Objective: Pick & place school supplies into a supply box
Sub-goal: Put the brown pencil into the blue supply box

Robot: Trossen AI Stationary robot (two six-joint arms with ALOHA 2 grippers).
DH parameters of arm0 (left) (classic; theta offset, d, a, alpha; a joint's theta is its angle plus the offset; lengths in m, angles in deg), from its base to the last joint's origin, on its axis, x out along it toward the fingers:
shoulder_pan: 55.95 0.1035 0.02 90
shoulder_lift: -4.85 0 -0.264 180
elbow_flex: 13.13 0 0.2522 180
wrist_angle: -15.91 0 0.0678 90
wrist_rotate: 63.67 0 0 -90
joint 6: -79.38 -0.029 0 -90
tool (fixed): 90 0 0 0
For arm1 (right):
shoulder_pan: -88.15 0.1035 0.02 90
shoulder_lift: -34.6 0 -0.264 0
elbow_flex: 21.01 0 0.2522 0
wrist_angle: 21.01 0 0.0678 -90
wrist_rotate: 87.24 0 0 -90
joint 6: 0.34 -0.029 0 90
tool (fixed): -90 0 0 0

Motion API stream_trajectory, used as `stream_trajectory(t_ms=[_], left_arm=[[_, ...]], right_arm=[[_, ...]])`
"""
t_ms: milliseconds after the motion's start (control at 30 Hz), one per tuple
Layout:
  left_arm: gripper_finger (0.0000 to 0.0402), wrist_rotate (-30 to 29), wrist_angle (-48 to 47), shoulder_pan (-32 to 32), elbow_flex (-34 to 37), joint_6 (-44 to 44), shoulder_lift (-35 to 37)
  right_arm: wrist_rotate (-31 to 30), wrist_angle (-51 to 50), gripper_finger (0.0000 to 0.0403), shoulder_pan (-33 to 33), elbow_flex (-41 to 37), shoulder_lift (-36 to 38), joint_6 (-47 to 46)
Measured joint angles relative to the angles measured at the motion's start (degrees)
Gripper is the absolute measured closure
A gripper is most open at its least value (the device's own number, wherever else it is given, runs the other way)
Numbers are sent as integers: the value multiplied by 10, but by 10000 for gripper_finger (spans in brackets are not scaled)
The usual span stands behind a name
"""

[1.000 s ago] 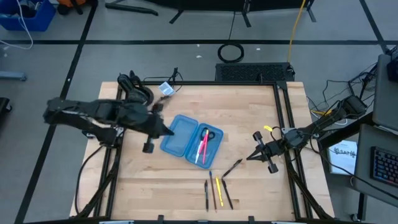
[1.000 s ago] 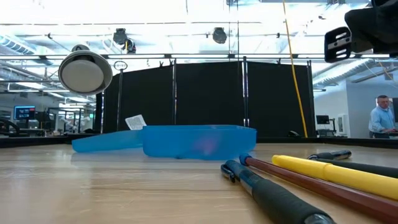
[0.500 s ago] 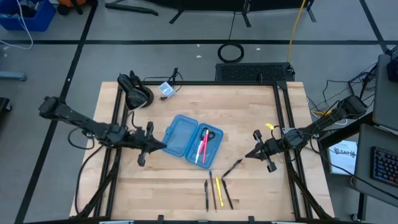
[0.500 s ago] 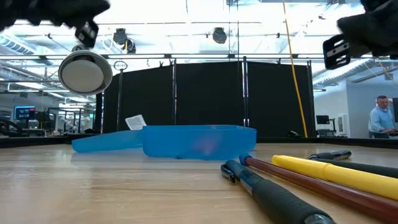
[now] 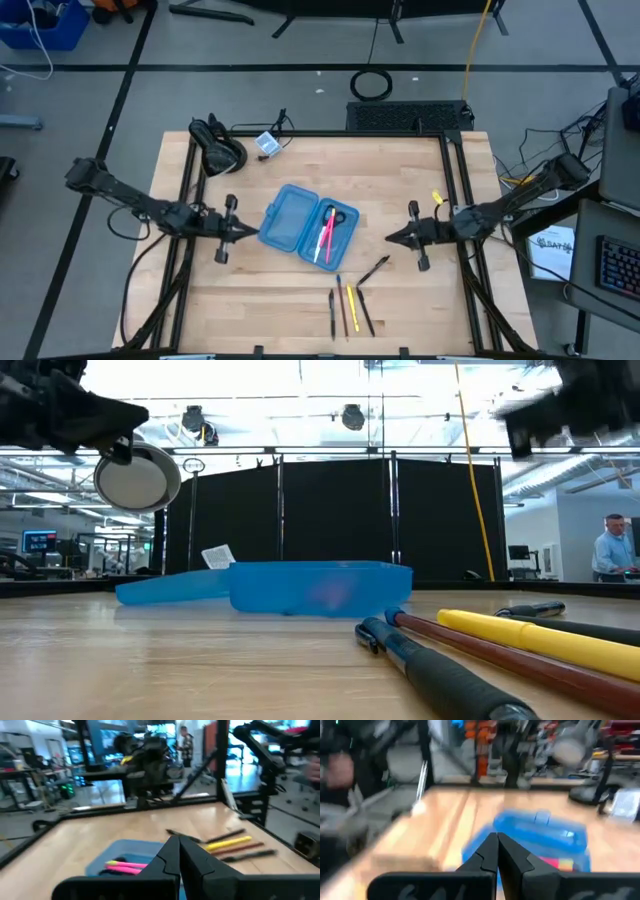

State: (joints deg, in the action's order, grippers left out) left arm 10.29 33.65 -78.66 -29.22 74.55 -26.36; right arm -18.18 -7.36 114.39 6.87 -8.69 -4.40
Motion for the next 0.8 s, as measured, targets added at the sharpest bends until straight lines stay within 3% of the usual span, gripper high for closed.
stream_trajectory(t_ms=[100, 267, 533, 633, 800], left_arm=[[392, -6, -3, 15, 0, 11, 31], [397, -6, -2, 25, 0, 21, 52], [379, -34, -8, 25, 0, 3, 51], [375, -36, -18, 25, 0, 6, 51], [389, -36, -52, 25, 0, 2, 51]], right_arm=[[-22, -129, 403, 8, 120, -54, -51], [-30, -291, 403, 35, 331, -227, -151], [-27, -593, 403, 59, 653, -496, -446], [-6, -646, 403, 56, 714, -561, -557], [29, -645, 403, 33, 724, -623, -658]])
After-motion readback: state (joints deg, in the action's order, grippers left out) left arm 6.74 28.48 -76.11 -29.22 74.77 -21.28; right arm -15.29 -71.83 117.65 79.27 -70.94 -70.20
